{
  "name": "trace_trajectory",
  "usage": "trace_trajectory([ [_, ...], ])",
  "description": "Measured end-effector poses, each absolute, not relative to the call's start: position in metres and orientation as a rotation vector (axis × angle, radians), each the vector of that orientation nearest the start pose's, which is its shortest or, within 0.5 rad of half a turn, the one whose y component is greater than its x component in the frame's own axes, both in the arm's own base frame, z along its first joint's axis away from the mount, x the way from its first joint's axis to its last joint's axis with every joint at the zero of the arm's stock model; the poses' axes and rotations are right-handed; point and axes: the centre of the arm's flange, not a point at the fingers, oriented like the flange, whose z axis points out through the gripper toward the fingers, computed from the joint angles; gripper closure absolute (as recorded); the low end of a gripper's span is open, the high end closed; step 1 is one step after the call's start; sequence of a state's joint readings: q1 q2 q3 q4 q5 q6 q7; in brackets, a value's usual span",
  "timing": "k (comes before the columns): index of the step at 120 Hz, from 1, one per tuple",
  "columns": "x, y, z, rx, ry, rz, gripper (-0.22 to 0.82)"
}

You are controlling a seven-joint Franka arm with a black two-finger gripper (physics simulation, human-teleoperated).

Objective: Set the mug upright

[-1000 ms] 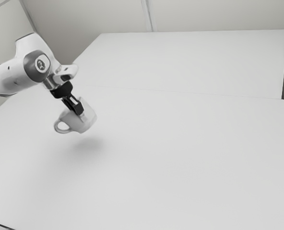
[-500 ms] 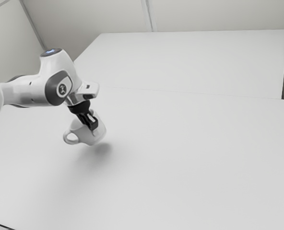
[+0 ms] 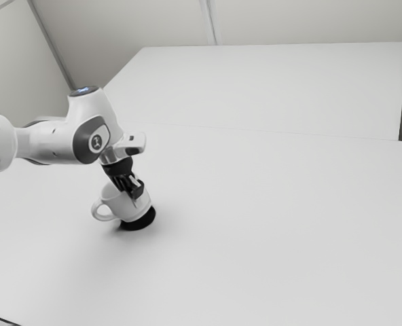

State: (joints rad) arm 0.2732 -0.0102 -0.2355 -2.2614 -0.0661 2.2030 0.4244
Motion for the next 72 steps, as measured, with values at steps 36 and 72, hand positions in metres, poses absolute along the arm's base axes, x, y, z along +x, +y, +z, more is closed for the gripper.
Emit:
trace_trajectory([
  [36, 0.51, 0.011, 0.362, -3.157, 0.547, 0.058, 0.23],
  [72, 0.507, 0.006, 0.4, -3.137, 0.53, -0.044, 0.06],
])
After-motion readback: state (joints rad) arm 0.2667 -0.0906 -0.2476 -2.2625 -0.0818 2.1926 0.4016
